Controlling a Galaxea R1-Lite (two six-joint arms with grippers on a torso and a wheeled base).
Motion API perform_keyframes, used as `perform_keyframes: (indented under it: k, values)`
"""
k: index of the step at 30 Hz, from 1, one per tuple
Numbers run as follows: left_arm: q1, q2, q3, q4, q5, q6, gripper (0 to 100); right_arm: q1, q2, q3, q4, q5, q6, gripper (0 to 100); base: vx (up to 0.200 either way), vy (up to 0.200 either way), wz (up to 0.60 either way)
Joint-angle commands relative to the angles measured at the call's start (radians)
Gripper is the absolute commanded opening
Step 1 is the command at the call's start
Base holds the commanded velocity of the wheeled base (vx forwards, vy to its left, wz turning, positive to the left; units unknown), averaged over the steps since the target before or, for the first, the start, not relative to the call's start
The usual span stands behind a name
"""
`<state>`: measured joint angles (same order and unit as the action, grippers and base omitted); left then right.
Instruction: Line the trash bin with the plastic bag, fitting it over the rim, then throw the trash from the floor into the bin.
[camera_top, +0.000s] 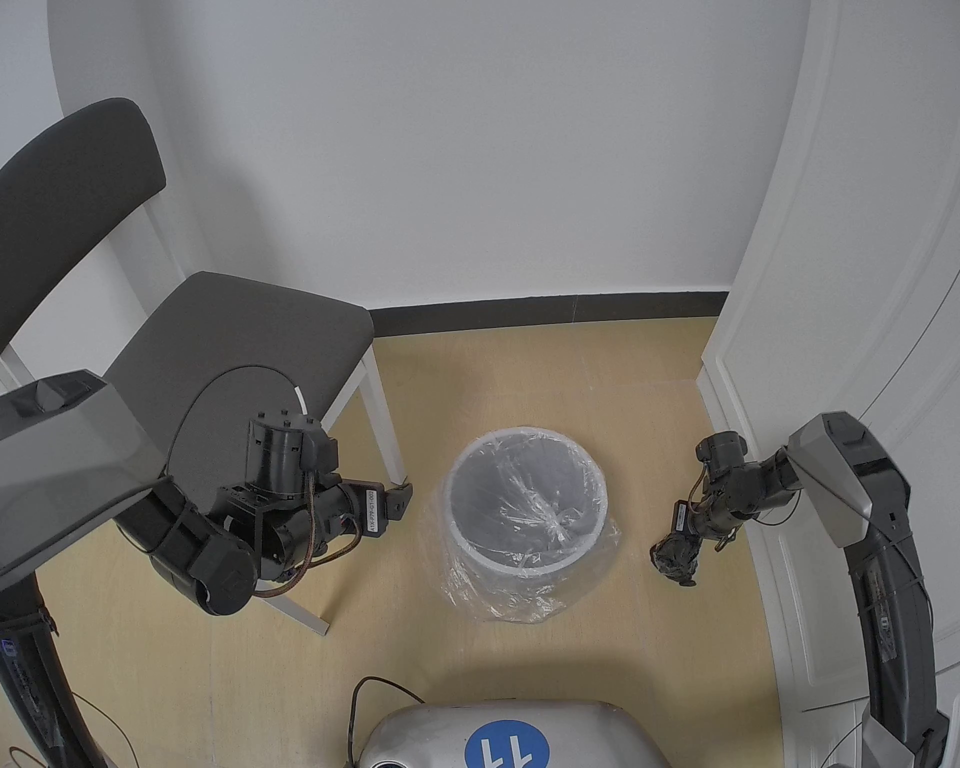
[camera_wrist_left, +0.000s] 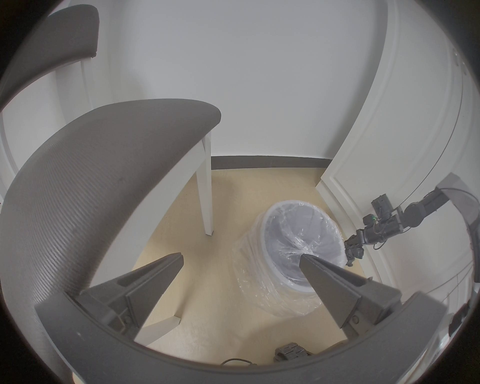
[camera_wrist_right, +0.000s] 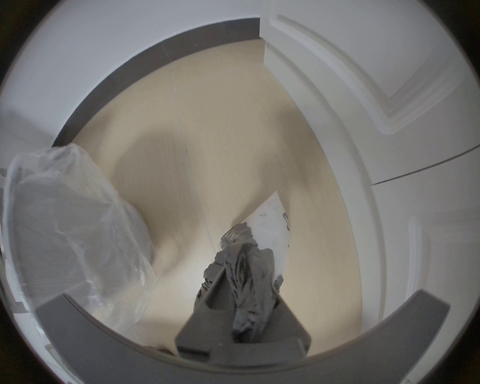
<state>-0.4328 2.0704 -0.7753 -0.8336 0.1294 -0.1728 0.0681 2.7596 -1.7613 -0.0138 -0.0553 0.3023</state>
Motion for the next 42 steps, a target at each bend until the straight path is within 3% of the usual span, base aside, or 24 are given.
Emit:
perform_keyframes:
  k: [1,5,7,11,20,27,35,42]
  values:
    - [0.000,-0.075,0.019,0.001,-0.001,-0.001,100,0.013,-0.256,0.194,-0.069,0.009,0.009,0,0.000,0.000,0.00]
    - [0.000,-0.122,0.025,0.001,0.007,0.001,100,0.067,-0.465,0.324,-0.074,0.015,0.026,0,0.000,0.000,0.00]
    - [0.000,-0.170,0.034,0.001,0.032,0.006,100,0.141,-0.586,0.393,-0.075,0.014,0.075,0,0.000,0.000,0.00]
    - [0.002,-0.225,0.039,0.001,0.039,0.039,100,0.231,-0.640,0.391,-0.078,-0.001,0.075,0,0.000,0.000,0.00]
    - [0.012,-0.383,0.113,-0.027,0.116,0.182,100,0.460,-0.709,0.301,-0.035,-0.023,-0.150,0,0.000,0.000,0.00]
    - [0.074,-0.464,0.126,-0.078,0.110,0.187,100,0.512,-0.552,0.218,-0.035,-0.081,-0.192,0,0.000,0.000,0.00]
    - [0.091,-0.570,0.153,-0.071,0.049,0.187,100,0.510,-0.354,0.063,-0.037,-0.081,-0.187,0,0.000,0.000,0.00]
    - [0.123,-0.563,0.143,-0.073,0.042,0.187,100,0.524,-0.255,-0.006,-0.032,-0.083,-0.187,0,0.000,0.000,0.00]
